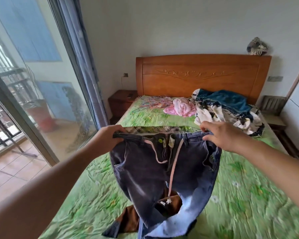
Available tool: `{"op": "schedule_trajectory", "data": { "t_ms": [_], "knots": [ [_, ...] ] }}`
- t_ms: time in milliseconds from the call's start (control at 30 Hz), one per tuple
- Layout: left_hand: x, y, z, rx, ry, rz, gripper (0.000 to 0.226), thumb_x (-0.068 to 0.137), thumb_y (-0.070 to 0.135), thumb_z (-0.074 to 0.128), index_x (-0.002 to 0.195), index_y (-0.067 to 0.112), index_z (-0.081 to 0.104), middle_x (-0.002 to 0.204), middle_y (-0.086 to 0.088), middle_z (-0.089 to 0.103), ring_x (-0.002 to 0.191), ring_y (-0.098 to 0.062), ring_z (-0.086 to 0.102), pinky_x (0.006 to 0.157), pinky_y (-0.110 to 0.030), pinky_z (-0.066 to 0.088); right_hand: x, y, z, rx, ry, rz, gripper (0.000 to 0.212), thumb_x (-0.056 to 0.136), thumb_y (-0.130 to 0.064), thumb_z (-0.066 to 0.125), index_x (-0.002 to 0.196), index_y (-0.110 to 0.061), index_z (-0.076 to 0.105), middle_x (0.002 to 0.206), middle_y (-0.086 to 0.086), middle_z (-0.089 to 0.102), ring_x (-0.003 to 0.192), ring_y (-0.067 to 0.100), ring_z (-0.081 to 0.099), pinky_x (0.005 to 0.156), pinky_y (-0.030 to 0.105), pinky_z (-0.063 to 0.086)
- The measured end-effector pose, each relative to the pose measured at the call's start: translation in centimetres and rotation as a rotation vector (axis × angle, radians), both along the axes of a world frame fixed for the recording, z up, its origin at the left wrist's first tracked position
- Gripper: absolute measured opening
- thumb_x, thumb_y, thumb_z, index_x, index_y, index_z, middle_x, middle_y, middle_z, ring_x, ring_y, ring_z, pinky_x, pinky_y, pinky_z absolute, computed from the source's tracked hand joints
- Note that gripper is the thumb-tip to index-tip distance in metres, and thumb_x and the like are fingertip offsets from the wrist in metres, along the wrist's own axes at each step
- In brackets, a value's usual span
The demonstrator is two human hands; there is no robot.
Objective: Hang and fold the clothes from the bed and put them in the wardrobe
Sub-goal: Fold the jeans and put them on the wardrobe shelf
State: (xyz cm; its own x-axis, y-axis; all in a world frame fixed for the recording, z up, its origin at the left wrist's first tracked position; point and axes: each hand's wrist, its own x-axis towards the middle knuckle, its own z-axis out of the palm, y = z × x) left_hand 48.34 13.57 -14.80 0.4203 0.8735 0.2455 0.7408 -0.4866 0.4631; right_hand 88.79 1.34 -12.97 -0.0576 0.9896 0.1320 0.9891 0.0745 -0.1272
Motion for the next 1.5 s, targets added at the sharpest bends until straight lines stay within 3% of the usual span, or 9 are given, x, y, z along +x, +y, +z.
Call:
{"op": "schedule_trajectory", "data": {
  "t_ms": [200, 367, 500, 733, 900, 1033, 1167, 1333, 1500],
  "knots": [
    [-2.3, -0.3, 1.4, 0.098, 0.048, -0.096, 0.013, 0.084, 0.012, 0.077, 0.088, 0.02, 0.068, 0.084, 0.005, 0.063, 0.077, -0.016, 0.06, 0.067, -0.027, 0.043, -3.0, -3.1, 0.1, -0.081, -0.084, -0.055, 0.048, 0.1, -0.029, 0.06, 0.144, -0.038, 0.042, 0.138, 0.009, 0.054, 0.113, 0.033, 0.062, 0.092, 0.044, 0.054],
    [-4.3, -1.4, 2.4, 0.098, 0.047, -0.125, 0.012, 0.09, 0.012, 0.069, 0.084, 0.013, 0.057, 0.075, 0.0, 0.06, 0.069, -0.022, 0.056, 0.057, -0.026, 0.043, -5.5, -5.6, 0.7, -0.023, 0.046, -0.156, 0.036, 0.096, -0.024, 0.066, 0.126, -0.033, 0.051, 0.117, 0.006, 0.062, 0.096, 0.03, 0.062, 0.082, 0.042, 0.053],
    [-5.6, -1.9, 3.3, 0.026, 0.072, -0.143, 0.014, 0.093, 0.015, 0.063, 0.084, 0.017, 0.052, 0.073, -0.006, 0.061, 0.064, -0.023, 0.054, 0.055, -0.032, 0.043, -6.9, -8.0, 1.2, 0.045, 0.131, -0.225, 0.023, 0.092, -0.024, 0.069, 0.089, -0.034, 0.048, 0.084, -0.002, 0.059, 0.08, 0.026, 0.06, 0.069, 0.038, 0.048],
    [-5.3, -2.7, 7.1, 0.047, -0.016, -0.236, 0.012, 0.08, 0.005, 0.067, 0.079, 0.007, 0.055, 0.068, -0.004, 0.053, 0.058, -0.017, 0.042, 0.053, -0.029, 0.036, -8.1, -12.7, 3.9, 0.267, 0.248, -0.39, 0.017, 0.093, -0.034, 0.067, 0.091, -0.025, 0.052, 0.08, 0.007, 0.063, 0.073, 0.029, 0.059, 0.068, 0.04, 0.048],
    [-2.2, -4.4, 9.1, 0.237, 0.318, -0.466, 0.041, 0.08, 0.001, 0.056, 0.11, 0.028, 0.063, 0.095, 0.005, 0.06, 0.088, -0.022, 0.058, 0.076, -0.036, 0.049, -8.0, -16.1, 6.2, 0.294, 0.155, -0.421, 0.014, 0.095, -0.03, 0.065, 0.096, -0.021, 0.054, 0.066, 0.001, 0.053, 0.059, 0.023, 0.051, 0.062, 0.038, 0.042],
    [1.5, -5.7, 8.0, 0.488, 0.608, -0.497, 0.054, 0.093, 0.009, 0.046, 0.138, 0.04, 0.045, 0.106, 0.001, 0.054, 0.092, -0.019, 0.054, 0.076, -0.033, 0.047, -7.1, -18.3, 6.4, 0.266, 0.06, -0.385, 0.014, 0.096, -0.023, 0.064, 0.109, -0.018, 0.064, 0.091, 0.01, 0.067, 0.086, 0.031, 0.063, 0.074, 0.04, 0.048],
    [4.6, -8.1, 7.3, 0.37, 0.569, -0.49, 0.037, 0.089, 0.013, 0.046, 0.117, 0.035, 0.058, 0.102, 0.005, 0.06, 0.1, -0.018, 0.059, 0.082, -0.037, 0.052, -5.4, -20.4, 5.9, 0.186, -0.013, -0.347, 0.022, 0.1, -0.023, 0.059, 0.12, -0.019, 0.067, 0.113, 0.01, 0.067, 0.102, 0.033, 0.062, 0.079, 0.037, 0.046],
    [8.9, -11.6, 7.4, 0.187, 0.583, -0.576, 0.007, 0.078, 0.031, 0.051, 0.083, 0.033, 0.045, 0.082, 0.007, 0.056, 0.079, -0.018, 0.056, 0.075, -0.04, 0.052, -1.2, -22.8, 5.1, 0.127, 0.04, -0.436, 0.019, 0.1, -0.034, 0.058, 0.112, -0.02, 0.062, 0.094, 0.012, 0.065, 0.084, 0.029, 0.06, 0.067, 0.034, 0.039],
    [14.3, -15.8, 6.7, 0.146, 0.576, -0.648, 0.026, 0.093, 0.057, 0.059, 0.101, 0.032, 0.062, 0.088, 0.008, 0.06, 0.083, -0.013, 0.058, 0.076, -0.036, 0.05, 4.1, -26.7, 4.5, 0.14, 0.143, -0.46, 0.014, 0.098, -0.034, 0.062, 0.096, -0.021, 0.058, 0.058, -0.002, 0.048, 0.051, 0.016, 0.048, 0.052, 0.03, 0.032]
  ]
}}
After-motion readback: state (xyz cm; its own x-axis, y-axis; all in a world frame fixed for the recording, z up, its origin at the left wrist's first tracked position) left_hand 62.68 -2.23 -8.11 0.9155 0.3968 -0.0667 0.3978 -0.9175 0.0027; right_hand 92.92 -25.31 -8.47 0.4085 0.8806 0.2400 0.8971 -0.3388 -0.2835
